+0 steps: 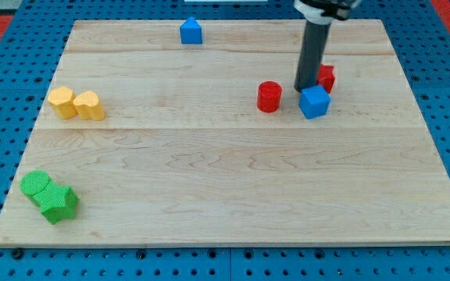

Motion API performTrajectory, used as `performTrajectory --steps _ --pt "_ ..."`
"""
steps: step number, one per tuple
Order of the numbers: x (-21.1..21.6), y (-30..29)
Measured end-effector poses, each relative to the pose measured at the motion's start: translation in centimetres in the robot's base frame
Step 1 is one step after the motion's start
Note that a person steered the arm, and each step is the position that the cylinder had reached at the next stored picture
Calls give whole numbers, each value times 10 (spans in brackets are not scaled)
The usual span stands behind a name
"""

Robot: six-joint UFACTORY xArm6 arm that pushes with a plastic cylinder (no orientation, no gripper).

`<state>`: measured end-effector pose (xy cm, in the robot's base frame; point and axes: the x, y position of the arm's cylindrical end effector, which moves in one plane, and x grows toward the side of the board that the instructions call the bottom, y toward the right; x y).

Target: Slide the blue triangle to the top center

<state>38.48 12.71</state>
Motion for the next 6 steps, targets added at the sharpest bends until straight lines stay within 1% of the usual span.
performTrajectory --steps 2,3,4,5,6 --pt "105 24" --pt "141 23" --pt "105 -42" --pt "77 -160" --pt "-1 -202"
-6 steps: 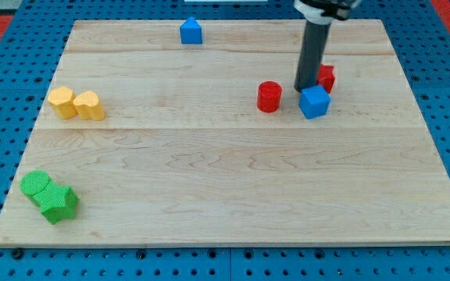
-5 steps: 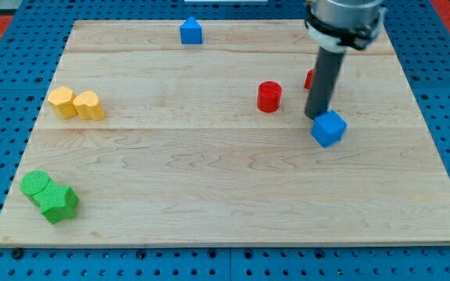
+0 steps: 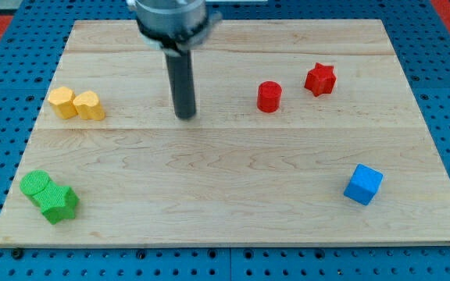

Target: Slide the blue triangle to the top center

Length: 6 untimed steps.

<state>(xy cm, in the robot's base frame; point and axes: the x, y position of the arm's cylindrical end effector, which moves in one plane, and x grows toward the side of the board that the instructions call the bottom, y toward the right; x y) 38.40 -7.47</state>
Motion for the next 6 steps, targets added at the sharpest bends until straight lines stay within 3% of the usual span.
performTrajectory --steps 1,3,4,6 --pt "-57 -20" --pt "-128 -81" --pt "-152 -65" --pt "-158 25"
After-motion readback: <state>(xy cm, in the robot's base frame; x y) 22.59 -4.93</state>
